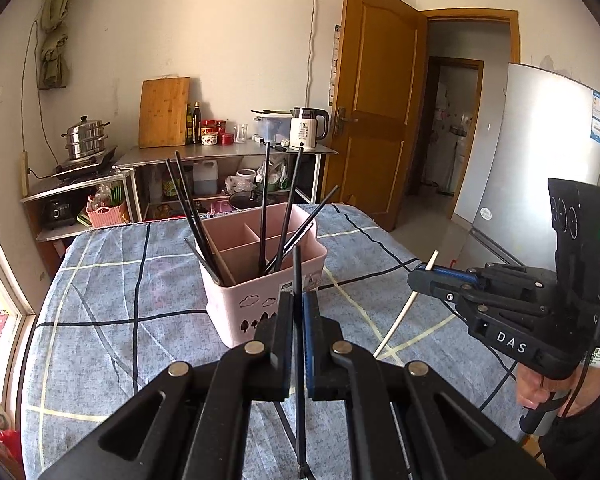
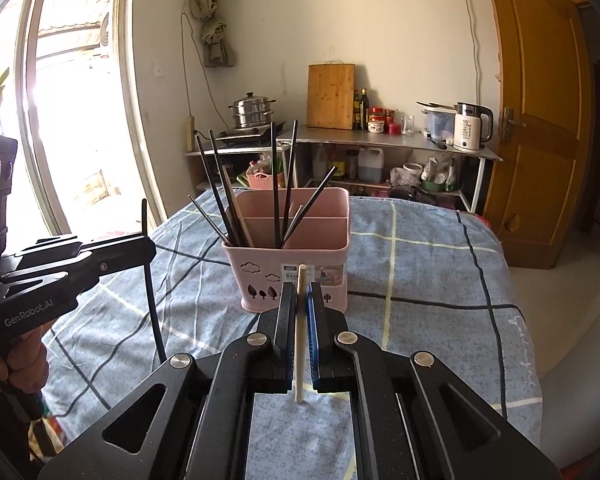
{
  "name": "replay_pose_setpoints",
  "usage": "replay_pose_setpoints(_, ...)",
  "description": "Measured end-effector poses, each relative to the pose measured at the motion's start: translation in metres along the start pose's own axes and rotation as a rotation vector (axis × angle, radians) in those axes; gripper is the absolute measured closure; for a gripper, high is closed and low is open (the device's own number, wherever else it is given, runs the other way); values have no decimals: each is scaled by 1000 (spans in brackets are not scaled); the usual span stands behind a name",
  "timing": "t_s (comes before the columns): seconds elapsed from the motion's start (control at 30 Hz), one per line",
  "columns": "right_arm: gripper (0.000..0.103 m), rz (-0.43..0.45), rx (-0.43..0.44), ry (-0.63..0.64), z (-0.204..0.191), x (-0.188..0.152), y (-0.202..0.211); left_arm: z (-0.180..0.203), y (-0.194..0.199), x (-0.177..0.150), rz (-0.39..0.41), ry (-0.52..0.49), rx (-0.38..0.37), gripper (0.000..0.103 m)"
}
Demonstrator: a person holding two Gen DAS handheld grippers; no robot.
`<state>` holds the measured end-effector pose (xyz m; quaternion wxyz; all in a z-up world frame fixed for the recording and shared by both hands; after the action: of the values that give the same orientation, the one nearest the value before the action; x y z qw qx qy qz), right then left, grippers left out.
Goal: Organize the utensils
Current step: 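Lift both held chopsticks and carry them over the pink basket, then lower both chopsticks into the pink basket and open both tools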
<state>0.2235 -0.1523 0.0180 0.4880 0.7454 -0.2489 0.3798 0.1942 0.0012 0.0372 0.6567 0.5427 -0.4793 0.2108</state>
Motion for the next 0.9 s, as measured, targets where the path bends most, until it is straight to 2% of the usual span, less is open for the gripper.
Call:
replay_pose_setpoints(0.3, 97, -8, -8, 11, 1, -2, 3, 3, 12, -3, -38, -20, -33, 98)
replay_pose_setpoints(0.67, 97, -10, -7, 5, 3, -3, 5, -7, 44, -19, -50, -17, -31, 97)
replay_pose_setpoints(0.9, 97, -3, -2, 17, -3, 2, 6, -11, 38, -13, -55, -3, -41, 98)
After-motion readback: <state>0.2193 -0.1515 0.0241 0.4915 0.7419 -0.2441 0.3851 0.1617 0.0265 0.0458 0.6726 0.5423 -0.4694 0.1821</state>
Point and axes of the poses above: each gripper's, at about its wrist camera, not at the fingertips, and y roughly against the way its jaws point, z to its right, x to its top, the point moved 6 cm from there along -y, roughly the way its jaws point, and after that the axes turned 10 degrees about -y, right-handed, at the moved point
